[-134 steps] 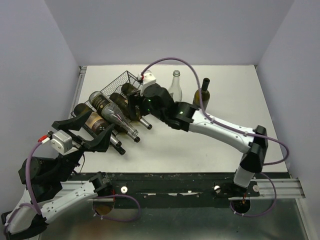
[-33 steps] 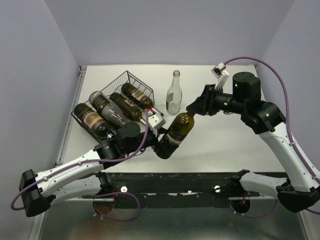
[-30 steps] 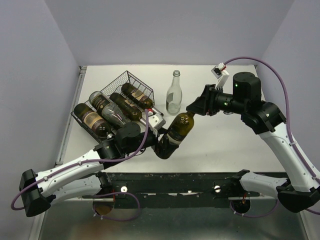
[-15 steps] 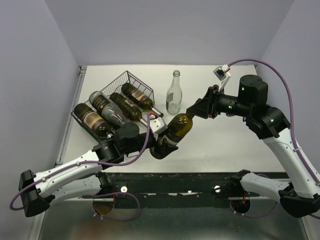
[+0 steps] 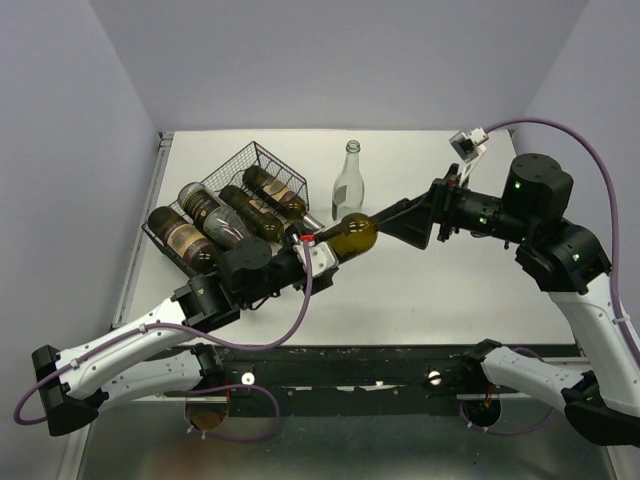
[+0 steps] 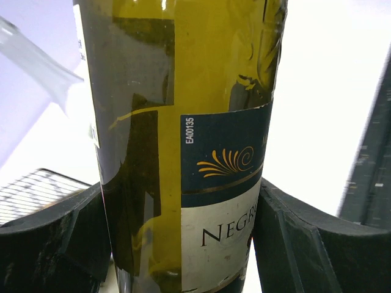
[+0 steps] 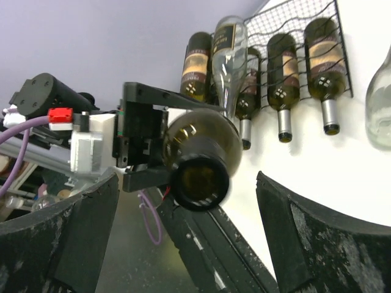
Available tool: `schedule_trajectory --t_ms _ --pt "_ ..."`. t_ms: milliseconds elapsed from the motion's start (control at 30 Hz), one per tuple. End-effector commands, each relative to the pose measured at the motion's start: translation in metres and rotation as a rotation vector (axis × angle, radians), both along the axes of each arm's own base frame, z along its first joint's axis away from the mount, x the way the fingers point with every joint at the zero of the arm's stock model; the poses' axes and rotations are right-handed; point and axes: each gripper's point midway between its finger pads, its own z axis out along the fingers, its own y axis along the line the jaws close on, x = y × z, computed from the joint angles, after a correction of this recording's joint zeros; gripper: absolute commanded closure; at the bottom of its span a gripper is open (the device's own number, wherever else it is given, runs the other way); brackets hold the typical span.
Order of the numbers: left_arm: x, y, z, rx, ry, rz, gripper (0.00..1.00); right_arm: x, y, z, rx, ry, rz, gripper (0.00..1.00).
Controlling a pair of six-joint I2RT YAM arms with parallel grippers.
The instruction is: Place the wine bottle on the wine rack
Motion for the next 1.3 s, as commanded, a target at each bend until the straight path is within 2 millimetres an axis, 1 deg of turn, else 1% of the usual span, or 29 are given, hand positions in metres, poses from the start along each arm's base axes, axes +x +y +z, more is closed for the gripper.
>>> schedule_trajectory --t_ms 0,167,233,300,400,500,567,667,767,867,933,1100,1267 --pt "0.025 0.022 0.091 -0.025 -0.331 0.116 1.00 -0.002 -0.016 0.021 -0.005 -0.062 -0.080 0.00" --pt "0.023 0.024 0.089 0.029 -0.449 0.080 1.00 0.001 -0.032 0.031 -0.011 -0.088 -0.174 0.00" --pt "0.021 0.023 0.085 0.047 -0.481 0.055 1.00 0.009 -0.041 0.031 -0.017 -0.072 -0.255 0.00" --pt "0.018 0.020 0.076 0.080 -0.520 0.019 1.00 0.013 -0.047 0.028 -0.029 -0.059 -0.299 0.00" --pt "0.013 0.013 0.066 0.137 -0.582 -0.050 1.00 0.018 -0.043 0.018 -0.062 -0.038 -0.289 0.00" --pt "0.009 0.005 0.052 0.225 -0.635 -0.131 1.00 0.018 -0.032 0.004 -0.094 -0.007 -0.220 0.00" --pt "0.010 0.003 0.048 0.266 -0.661 -0.154 1.00 0.017 -0.025 -0.011 -0.131 0.017 -0.166 0.00" --pt "0.011 -0.001 0.044 0.314 -0.707 -0.180 1.00 0.015 -0.018 -0.041 -0.207 0.060 -0.086 0.01" --pt "0.013 -0.004 0.041 0.370 -0.757 -0.209 1.00 0.012 -0.017 -0.076 -0.293 0.099 -0.025 0.02" --pt "0.017 -0.007 0.039 0.420 -0.780 -0.220 1.00 0.001 -0.015 -0.097 -0.330 0.125 0.041 0.05" --pt "0.020 -0.009 0.038 0.445 -0.781 -0.223 1.00 -0.008 -0.012 -0.102 -0.332 0.123 0.080 0.05" --pt "0.024 -0.016 0.035 0.479 -0.782 -0.244 1.00 -0.022 -0.009 -0.114 -0.345 0.136 0.136 0.06" --pt "0.026 -0.021 0.040 0.477 -0.796 -0.254 1.00 -0.033 -0.008 -0.129 -0.362 0.161 0.174 0.07"
